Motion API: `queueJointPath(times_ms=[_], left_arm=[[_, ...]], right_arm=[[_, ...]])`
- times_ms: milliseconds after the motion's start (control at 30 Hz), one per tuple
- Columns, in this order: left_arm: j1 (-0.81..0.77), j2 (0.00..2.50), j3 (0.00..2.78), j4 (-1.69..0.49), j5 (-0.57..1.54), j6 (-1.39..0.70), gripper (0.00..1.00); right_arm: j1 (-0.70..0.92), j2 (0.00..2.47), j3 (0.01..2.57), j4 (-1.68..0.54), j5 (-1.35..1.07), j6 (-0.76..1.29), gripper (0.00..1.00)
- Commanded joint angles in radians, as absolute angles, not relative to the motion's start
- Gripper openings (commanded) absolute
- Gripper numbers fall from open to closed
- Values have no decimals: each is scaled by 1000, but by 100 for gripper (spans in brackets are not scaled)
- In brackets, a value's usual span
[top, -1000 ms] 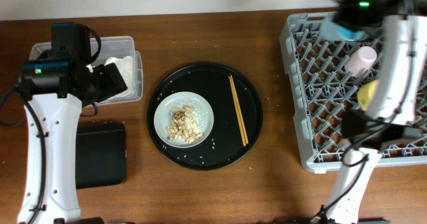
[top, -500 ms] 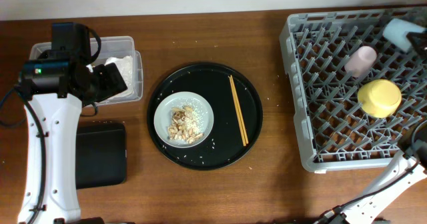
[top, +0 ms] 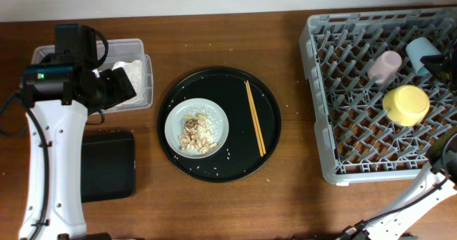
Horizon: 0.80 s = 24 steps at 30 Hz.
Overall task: Sort waste into correct bins and load items into the dishwasher rack
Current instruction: 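Carry the blue cup into the rack beside the pink cup, then reach the right gripper down and grasp the wooden chopsticks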
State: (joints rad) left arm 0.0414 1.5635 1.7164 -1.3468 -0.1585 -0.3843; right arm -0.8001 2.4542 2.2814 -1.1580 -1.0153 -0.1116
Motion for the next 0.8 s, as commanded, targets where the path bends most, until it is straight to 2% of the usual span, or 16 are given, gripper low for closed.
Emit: queueJointPath(times_ms=[0,167,200,333,367,433,533,567,600,667,700,733,767], left_arm=[[42,1561,1715,-1348,-170,-369,99],[42,1561,1715,-1348,-170,-369,99],[42,1561,1715,-1348,-170,-369,99],[42,1561,1715,-1348,-170,-369,99],[42,1561,1715,-1348,-170,-369,99],[42,1561,1715,-1348,-170,-369,99],[42,1561,1715,-1348,-170,-369,99],[42,1561,1715,-1348,-170,-369,99],[42,1561,1715,-1348,-170,-369,99],[42,1561,1715,-1348,-170,-369,99],[42,1561,1715,-1348,-170,-369,99],[42,1561,1715,-1348,-170,-369,99],[42,1561,1715,-1348,-170,-369,99]], right_arm=[[-817,2402,2287,-1189,-876,-44,6],[-820,2385,2288,-1246,-740,-44,10],[-820,2384,2294,-1264,-740,-43,15],[-854,2313,2378,-1362,-735,-37,14],[-884,2258,2411,-1397,-676,25,14],[-916,2168,2420,-1430,-654,89,22],[-914,1985,2421,-1448,-664,114,23],[-907,1904,2421,-1495,-700,113,27],[-877,1811,2420,-1636,-773,80,29],[-755,1686,2380,-1699,-794,-7,55],[-638,1625,2353,-1699,-792,-75,63],[-425,1572,2320,-1699,-736,-98,89],[-283,1567,2308,-1699,-684,-98,98]])
